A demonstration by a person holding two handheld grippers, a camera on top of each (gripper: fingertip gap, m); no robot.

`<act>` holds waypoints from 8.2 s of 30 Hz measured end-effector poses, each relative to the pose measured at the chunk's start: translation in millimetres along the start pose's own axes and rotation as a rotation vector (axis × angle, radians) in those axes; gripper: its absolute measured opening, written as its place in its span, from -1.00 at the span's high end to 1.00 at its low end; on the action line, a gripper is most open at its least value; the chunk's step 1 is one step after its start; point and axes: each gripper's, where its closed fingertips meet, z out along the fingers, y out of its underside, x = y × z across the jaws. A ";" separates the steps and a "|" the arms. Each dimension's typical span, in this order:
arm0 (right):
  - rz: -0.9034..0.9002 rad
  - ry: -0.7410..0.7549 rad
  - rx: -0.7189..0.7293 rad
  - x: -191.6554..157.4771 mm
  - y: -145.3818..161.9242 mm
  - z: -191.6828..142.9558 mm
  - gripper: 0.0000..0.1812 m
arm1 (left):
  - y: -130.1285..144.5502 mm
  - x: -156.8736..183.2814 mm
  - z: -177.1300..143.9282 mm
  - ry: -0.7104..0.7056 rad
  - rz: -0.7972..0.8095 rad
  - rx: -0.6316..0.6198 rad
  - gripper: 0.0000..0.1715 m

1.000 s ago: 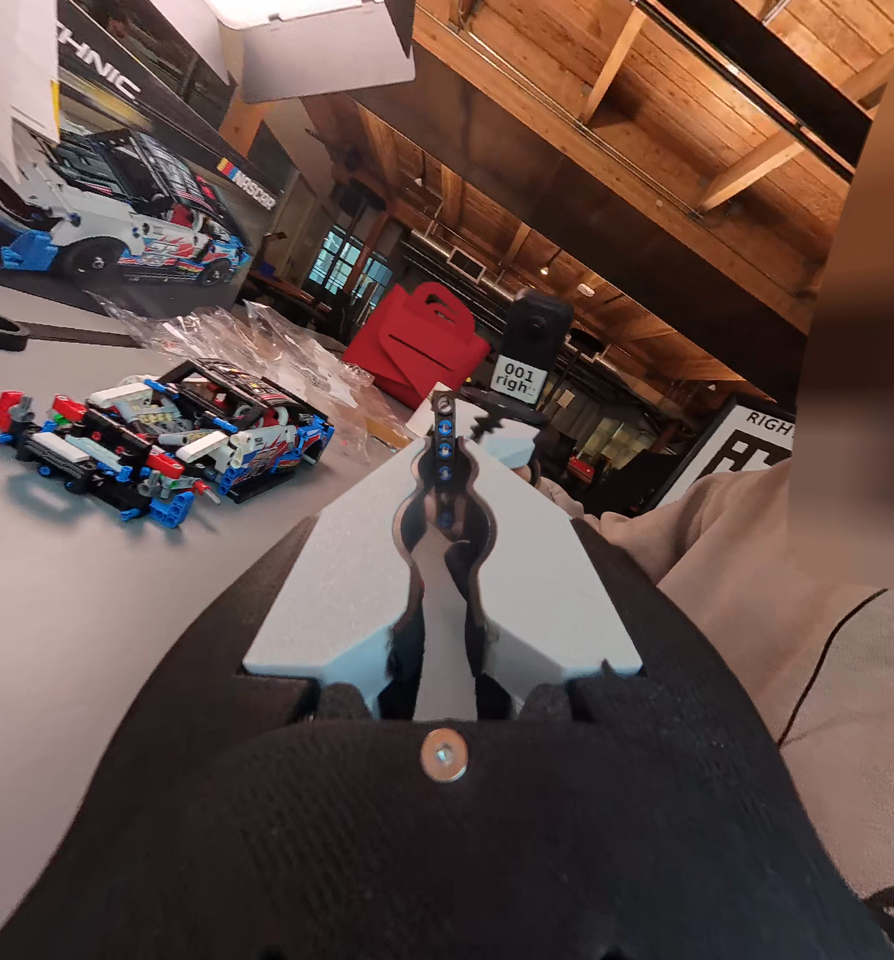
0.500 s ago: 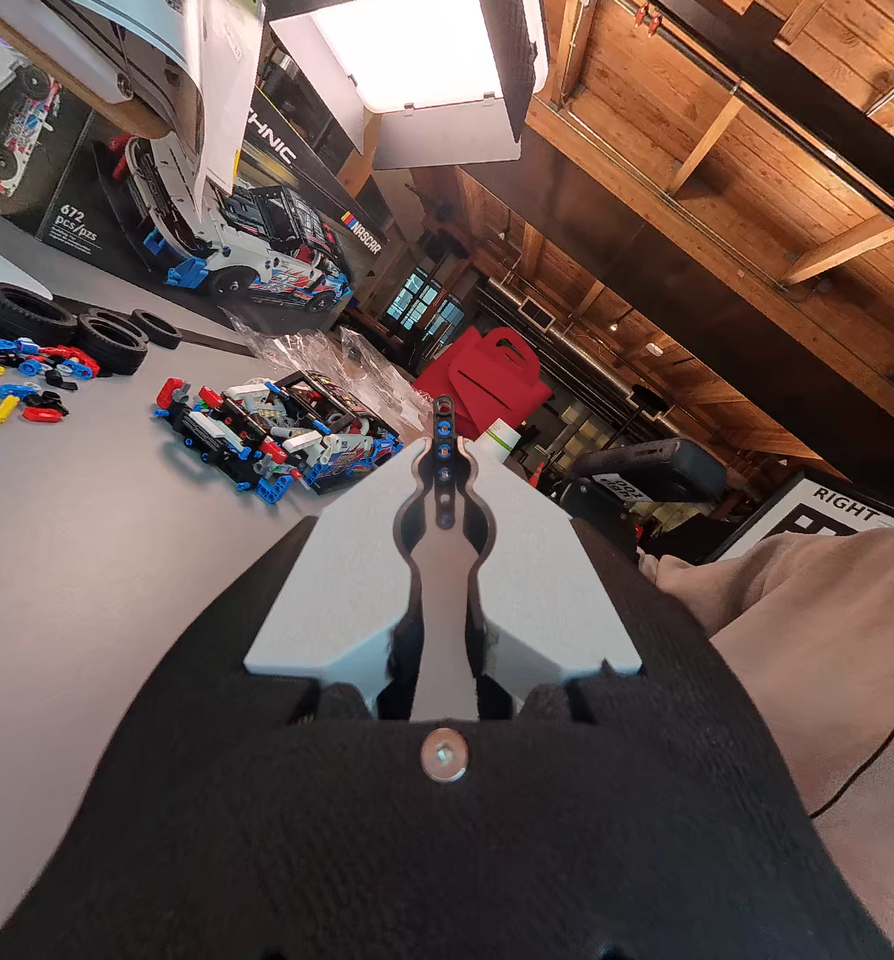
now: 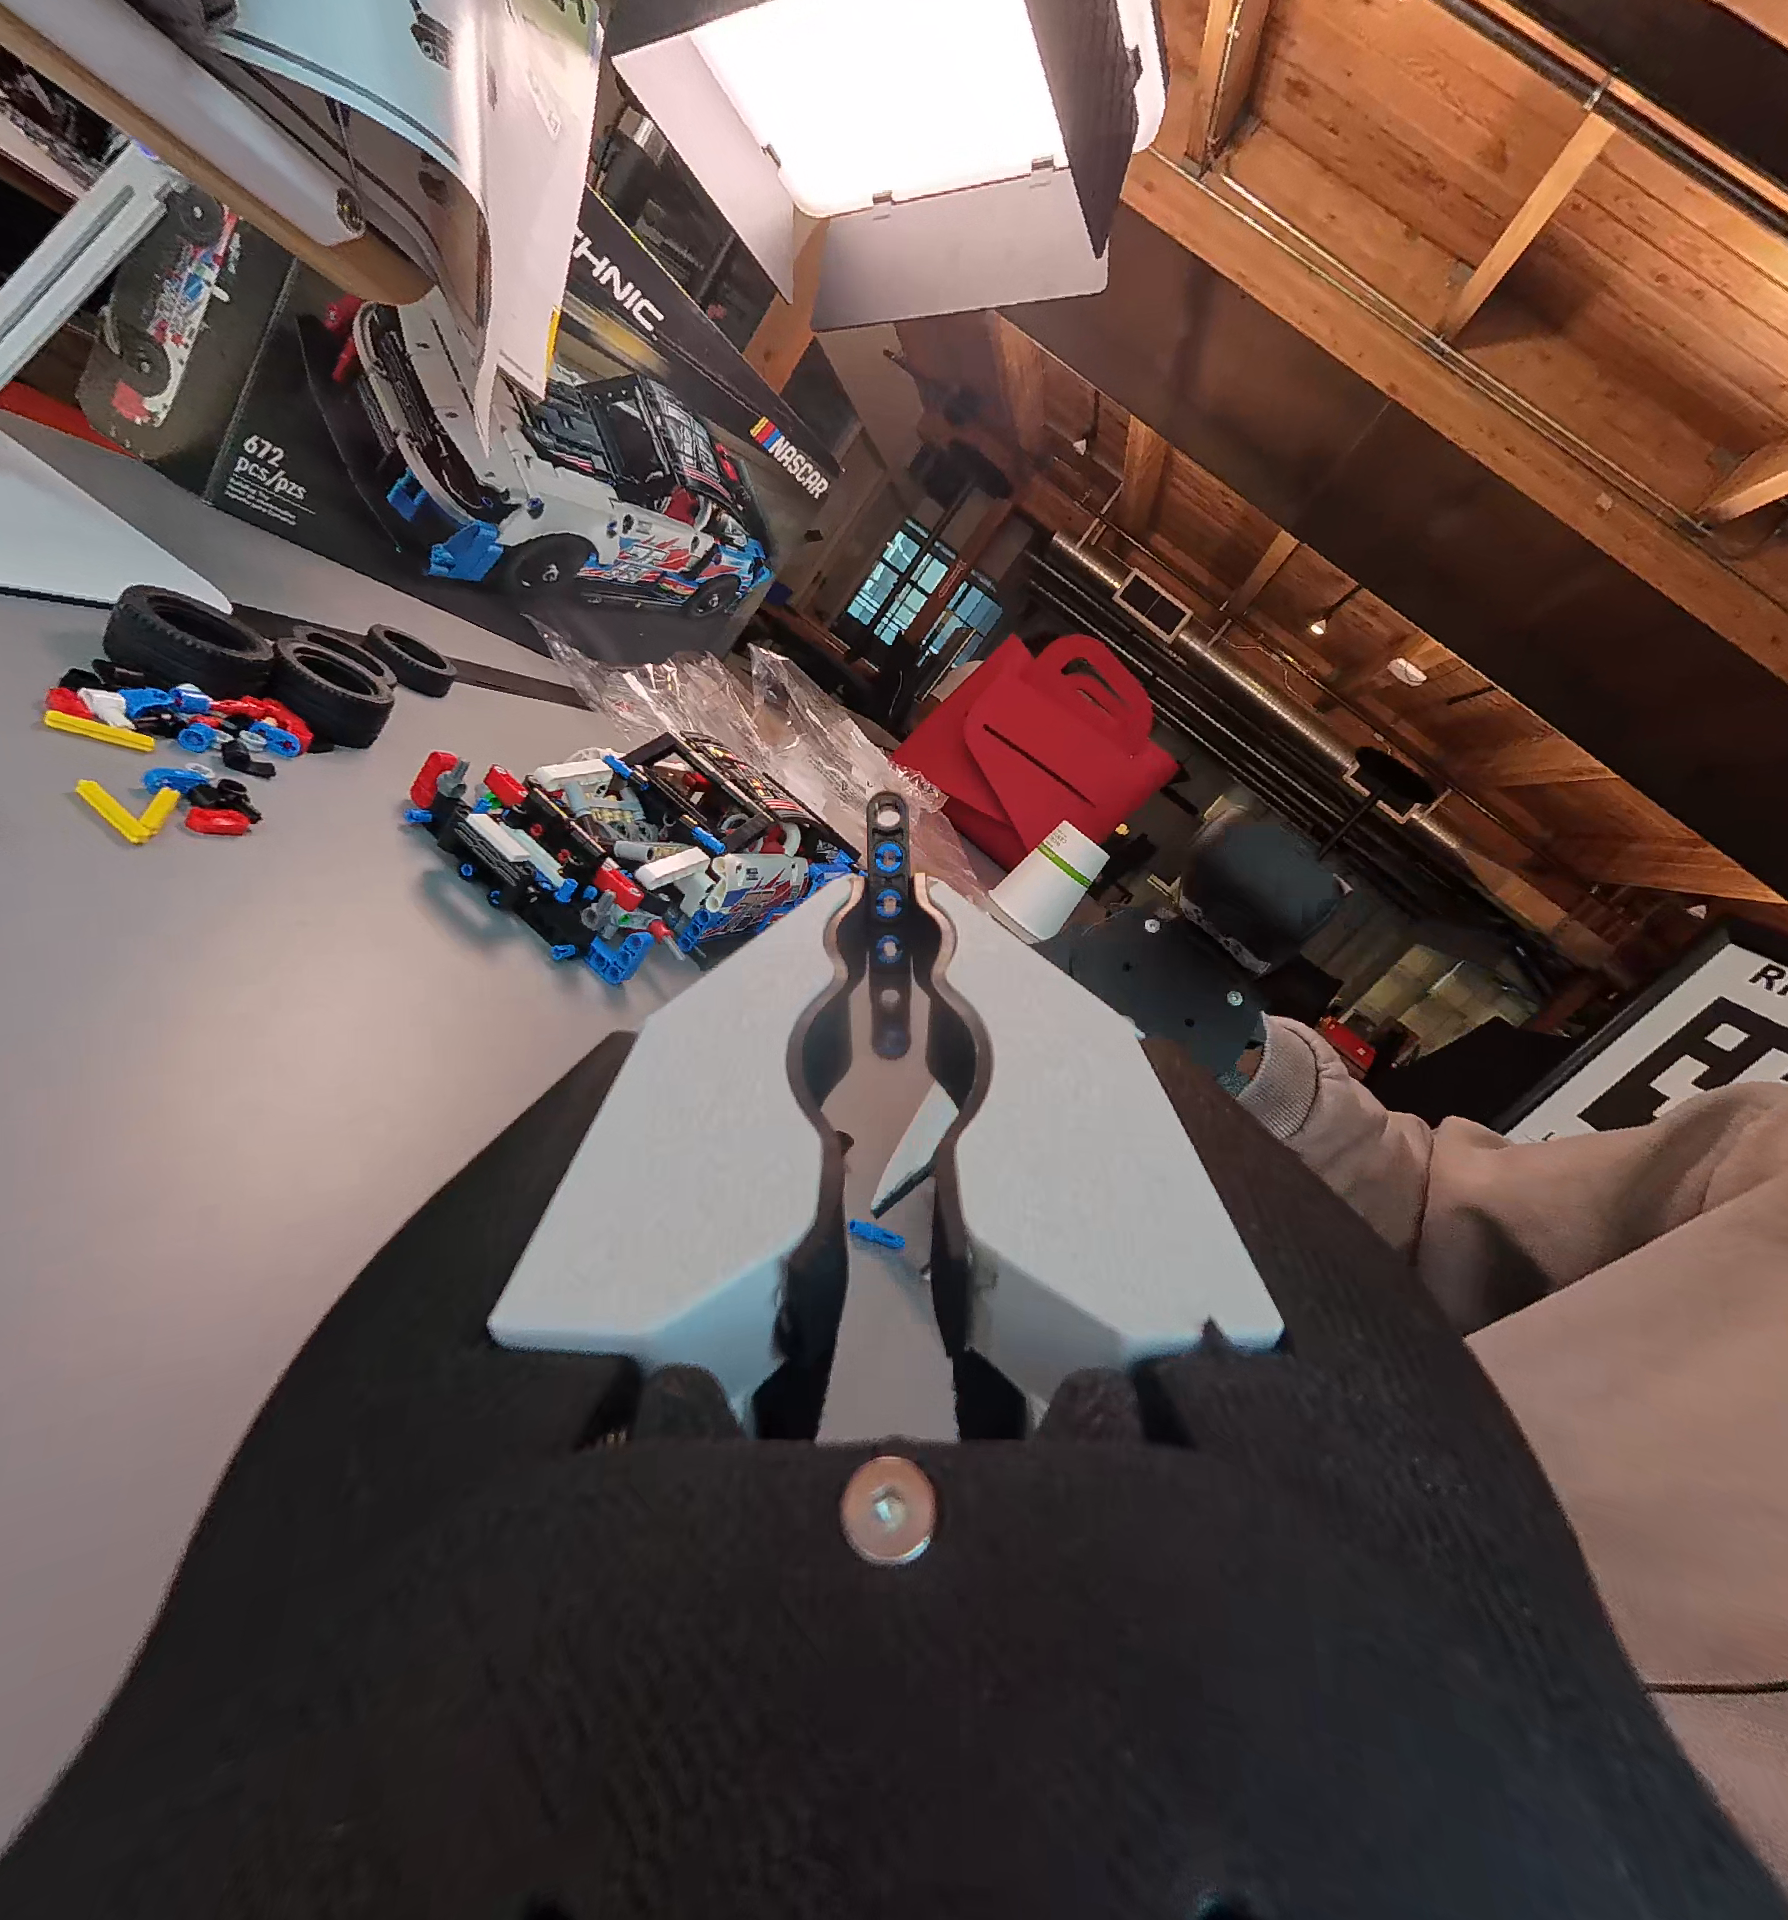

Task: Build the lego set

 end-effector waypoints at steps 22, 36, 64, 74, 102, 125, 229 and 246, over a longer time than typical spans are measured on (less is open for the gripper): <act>-0.060 0.022 0.062 8.7 -3.2 12.4 0.98 | 23.5 3.8 8.8 0.041 -0.059 -0.094 0.94; 0.379 -0.448 0.592 -2.0 -91.5 -42.8 0.99 | 53.0 25.0 24.5 0.196 -0.282 -0.191 0.94; 0.331 -0.395 0.748 -4.3 -88.2 -52.2 1.00 | 56.4 47.4 30.8 0.255 -0.109 -0.232 0.93; 0.307 -0.441 0.747 -6.9 -87.7 -55.2 1.00 | 56.4 52.4 33.6 0.304 -0.182 -0.223 0.93; -0.300 0.435 0.651 22.8 -92.4 -50.9 1.00 | 45.0 16.4 44.1 0.053 -0.383 -0.091 0.92; 0.693 -0.567 0.890 11.3 -104.1 -71.8 1.00 | 26.8 46.6 45.2 0.372 -0.519 0.054 0.93; -0.618 0.496 0.602 43.8 -72.7 -68.2 0.44 | 70.2 34.4 43.7 0.304 -0.709 -0.319 0.93; 0.032 -0.222 0.526 -0.3 -60.2 -31.5 0.95 | 83.4 32.1 31.0 0.139 0.527 -0.497 0.66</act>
